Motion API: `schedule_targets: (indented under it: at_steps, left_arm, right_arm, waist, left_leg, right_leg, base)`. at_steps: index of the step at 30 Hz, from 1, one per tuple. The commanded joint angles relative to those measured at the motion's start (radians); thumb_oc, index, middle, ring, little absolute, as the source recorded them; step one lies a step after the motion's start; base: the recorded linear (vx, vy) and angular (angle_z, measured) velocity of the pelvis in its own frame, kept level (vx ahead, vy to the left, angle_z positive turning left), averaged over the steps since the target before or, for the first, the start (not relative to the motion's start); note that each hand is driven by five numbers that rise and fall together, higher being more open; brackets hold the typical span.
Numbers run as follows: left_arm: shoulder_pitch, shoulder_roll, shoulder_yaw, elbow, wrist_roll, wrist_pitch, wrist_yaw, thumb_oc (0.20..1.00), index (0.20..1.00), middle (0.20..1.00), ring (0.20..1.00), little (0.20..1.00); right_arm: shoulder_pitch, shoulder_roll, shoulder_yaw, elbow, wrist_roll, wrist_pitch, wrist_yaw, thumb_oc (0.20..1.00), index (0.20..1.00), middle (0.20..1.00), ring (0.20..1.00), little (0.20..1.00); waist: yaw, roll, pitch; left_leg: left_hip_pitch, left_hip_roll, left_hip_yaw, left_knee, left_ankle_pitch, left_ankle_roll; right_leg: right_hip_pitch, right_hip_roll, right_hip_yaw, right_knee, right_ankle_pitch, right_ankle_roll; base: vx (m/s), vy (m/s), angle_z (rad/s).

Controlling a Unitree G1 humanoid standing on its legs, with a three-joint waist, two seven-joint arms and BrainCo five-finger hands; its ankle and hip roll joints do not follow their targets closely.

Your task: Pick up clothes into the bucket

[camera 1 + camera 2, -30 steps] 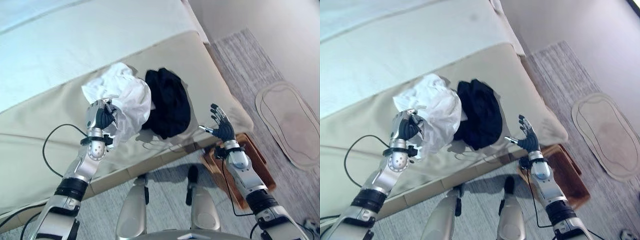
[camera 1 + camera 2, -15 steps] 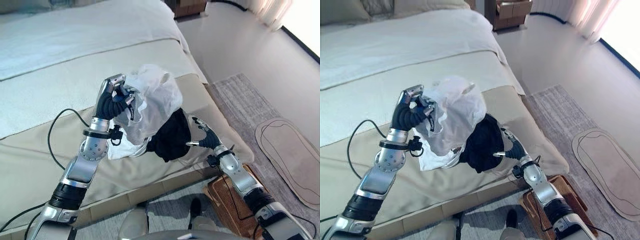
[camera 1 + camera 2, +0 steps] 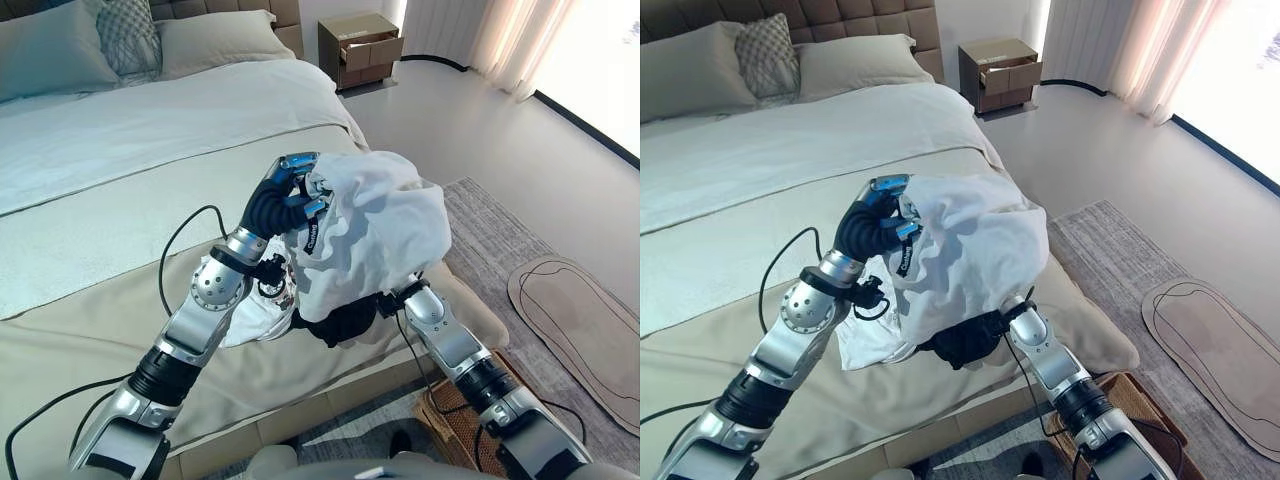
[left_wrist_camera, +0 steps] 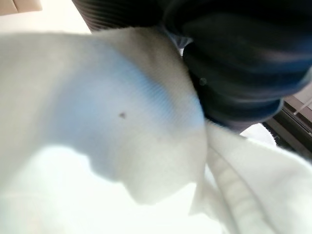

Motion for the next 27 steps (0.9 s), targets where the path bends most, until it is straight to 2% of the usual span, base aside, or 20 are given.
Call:
schedule_targets:
  at_steps: [1, 5, 10, 16, 19, 24, 25, 26, 27]
  left_arm:
    - [-0.01, 0.005, 0.036, -0.039, -0.044, -0.022, 0.007, 0.2, 0.2, 0.2, 0.2, 0.2]
    - [0.025, -0.006, 0.052, -0.04, -0.046, -0.019, 0.006, 0.2, 0.2, 0.2, 0.2, 0.2]
    - [0.043, -0.011, 0.075, -0.03, -0.033, -0.028, -0.009, 0.2, 0.2, 0.2, 0.2, 0.2]
    - [0.11, -0.016, 0.16, 0.044, 0.0, -0.046, 0.0, 0.2, 0.2, 0.2, 0.2, 0.2]
    - [0.118, -0.019, 0.174, 0.093, 0.055, -0.044, 0.015, 0.2, 0.2, 0.2, 0.2, 0.2]
    - [0.122, -0.033, 0.156, 0.163, 0.171, -0.035, 0.043, 0.2, 0.2, 0.2, 0.2, 0.2]
    - [0.117, -0.036, 0.148, 0.173, 0.189, -0.033, 0.047, 0.2, 0.2, 0.2, 0.2, 0.2]
    - [0.113, -0.039, 0.139, 0.184, 0.196, -0.028, 0.046, 0.2, 0.2, 0.2, 0.2, 0.2]
    - [0.107, -0.041, 0.133, 0.191, 0.209, -0.027, 0.051, 0.2, 0.2, 0.2, 0.2, 0.2]
  right_arm:
    - [-0.01, 0.032, -0.044, -0.101, 0.156, -0.041, -0.003, 1.0, 1.0, 1.0, 1.0, 1.0]
    - [0.039, 0.053, -0.073, -0.145, 0.371, -0.038, 0.064, 1.0, 1.0, 1.0, 1.0, 1.0]
    - [0.074, 0.05, -0.088, -0.166, 0.605, -0.021, 0.205, 1.0, 1.0, 1.0, 1.0, 1.0]
    - [0.155, 0.025, -0.144, -0.181, 0.687, -0.019, 0.285, 1.0, 1.0, 1.0, 1.0, 1.0]
    - [0.172, 0.027, -0.136, -0.2, 0.739, 0.001, 0.345, 1.0, 1.0, 1.0, 1.0, 1.0]
    - [0.158, 0.02, -0.099, -0.238, 0.754, 0.016, 0.388, 1.0, 1.0, 1.0, 1.0, 1.0]
    - [0.15, 0.021, -0.086, -0.241, 0.762, 0.024, 0.393, 0.332, 0.332, 0.332, 0.332, 0.332]
    - [0.139, 0.02, -0.063, -0.243, 0.758, 0.033, 0.399, 0.2, 0.2, 0.2, 0.2, 0.2]
    - [0.129, 0.016, -0.039, -0.255, 0.749, 0.039, 0.403, 0.2, 0.2, 0.2, 0.2, 0.2]
  waist:
    - [0.0, -0.029, -0.03]
    - [-0.001, -0.032, -0.032]
    - [0.004, -0.037, -0.037]
    - [0.005, -0.041, -0.044]
    - [0.004, -0.041, -0.046]
    - [0.004, -0.044, -0.049]
    - [0.004, -0.043, -0.049]
    - [0.004, -0.044, -0.048]
    - [0.004, -0.045, -0.047]
  left_leg:
    - [0.042, 0.004, 0.051, 0.047, -0.086, 0.023]
    - [0.049, 0.003, 0.057, 0.047, -0.088, 0.024]
    - [0.053, 0.004, 0.057, 0.044, -0.088, 0.021]
    - [0.056, 0.007, 0.061, 0.045, -0.09, 0.017]
    - [0.059, 0.008, 0.065, 0.045, -0.092, 0.016]
    - [0.059, 0.011, 0.07, 0.046, -0.092, 0.013]
    - [0.058, 0.011, 0.071, 0.047, -0.092, 0.013]
    - [0.057, 0.011, 0.072, 0.049, -0.093, 0.013]
    - [0.056, 0.012, 0.074, 0.051, -0.093, 0.013]
  right_leg:
    - [-0.039, -0.014, -0.03, 0.027, 0.045, 0.003]
    - [-0.032, -0.017, -0.032, 0.03, 0.042, 0.002]
    - [-0.028, -0.016, -0.039, 0.028, 0.041, 0.003]
    - [-0.023, -0.016, -0.044, 0.029, 0.038, 0.005]
    - [-0.023, -0.016, -0.045, 0.03, 0.038, 0.007]
    - [-0.023, -0.013, -0.044, 0.026, 0.039, 0.01]
    - [-0.024, -0.012, -0.043, 0.026, 0.039, 0.009]
    - [-0.024, -0.012, -0.041, 0.026, 0.039, 0.009]
    - [-0.024, -0.012, -0.04, 0.026, 0.039, 0.009]
  base:
    - [0.03, 0.006, -0.06]
    - [0.02, -0.002, -0.04]
    - [0.01, -0.003, 0.0]
    - [0.0, 0.0, 0.0]
    - [0.01, -0.004, -0.01]
    - [0.01, -0.008, -0.06]
    - [0.0, 0.0, 0.0]
    - [-0.01, -0.004, -0.04]
    - [-0.01, -0.008, -0.04]
